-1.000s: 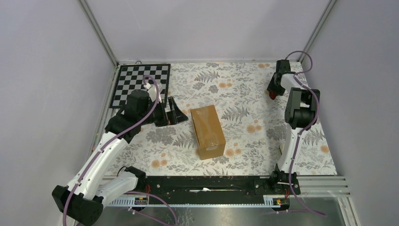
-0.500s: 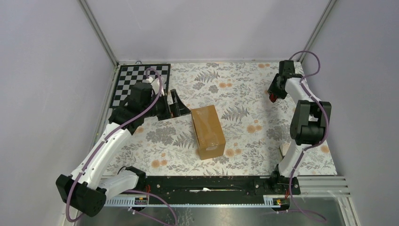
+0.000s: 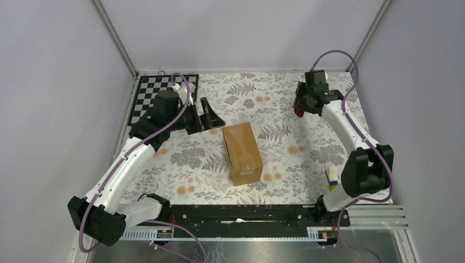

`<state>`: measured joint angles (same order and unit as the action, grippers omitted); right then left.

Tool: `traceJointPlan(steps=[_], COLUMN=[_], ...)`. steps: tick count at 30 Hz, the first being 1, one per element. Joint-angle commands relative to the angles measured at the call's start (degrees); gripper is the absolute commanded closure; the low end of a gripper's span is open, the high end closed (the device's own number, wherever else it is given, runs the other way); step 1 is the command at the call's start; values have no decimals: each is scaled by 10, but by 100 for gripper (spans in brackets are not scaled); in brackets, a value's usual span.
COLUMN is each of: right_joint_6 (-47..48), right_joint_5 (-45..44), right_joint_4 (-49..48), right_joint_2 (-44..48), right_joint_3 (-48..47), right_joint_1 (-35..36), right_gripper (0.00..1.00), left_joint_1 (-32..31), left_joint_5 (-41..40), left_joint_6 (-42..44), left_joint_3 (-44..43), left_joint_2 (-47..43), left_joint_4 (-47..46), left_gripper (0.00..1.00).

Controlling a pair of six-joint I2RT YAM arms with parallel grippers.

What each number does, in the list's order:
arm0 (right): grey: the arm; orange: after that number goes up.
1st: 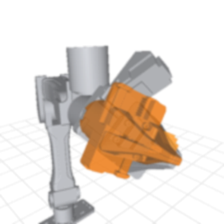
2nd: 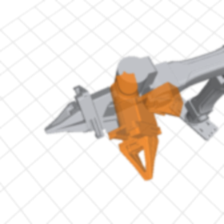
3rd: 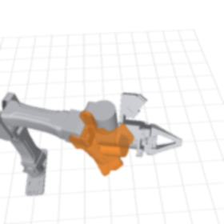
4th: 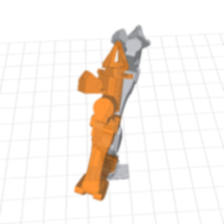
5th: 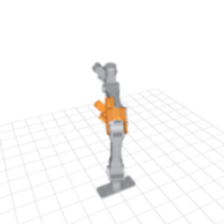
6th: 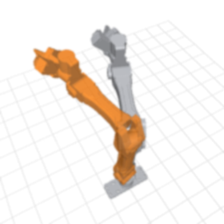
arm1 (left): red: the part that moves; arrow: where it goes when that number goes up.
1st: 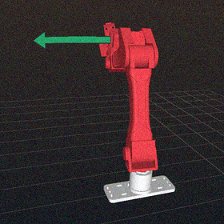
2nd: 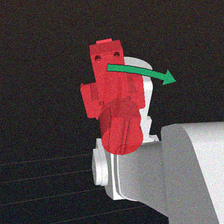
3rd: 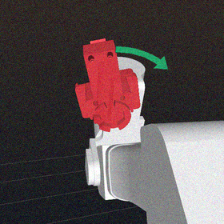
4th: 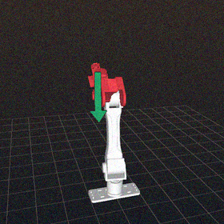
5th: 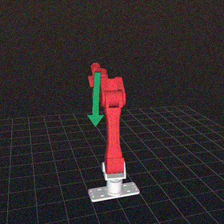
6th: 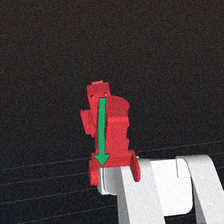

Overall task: Unpack the express box
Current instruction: Pick up the knife from the center of the board.

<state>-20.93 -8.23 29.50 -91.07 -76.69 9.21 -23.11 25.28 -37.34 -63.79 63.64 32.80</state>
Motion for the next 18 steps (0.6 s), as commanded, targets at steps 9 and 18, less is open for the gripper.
traceJointPlan(steps=[9,18], right_joint_6=[-10,-21], right_joint_5=[78,121], right_joint_4=[33,33], right_joint_2=[149,156], right_joint_3=[-44,-75], right_joint_1=[109,258], right_gripper=[100,100], left_joint_1=[6,6], left_joint_5=[58,96], left_joint_6=[-40,-94], left_joint_3=[-65,-68], left_joint_2=[44,73], left_joint_4=[-93,-163], left_gripper=[1,1])
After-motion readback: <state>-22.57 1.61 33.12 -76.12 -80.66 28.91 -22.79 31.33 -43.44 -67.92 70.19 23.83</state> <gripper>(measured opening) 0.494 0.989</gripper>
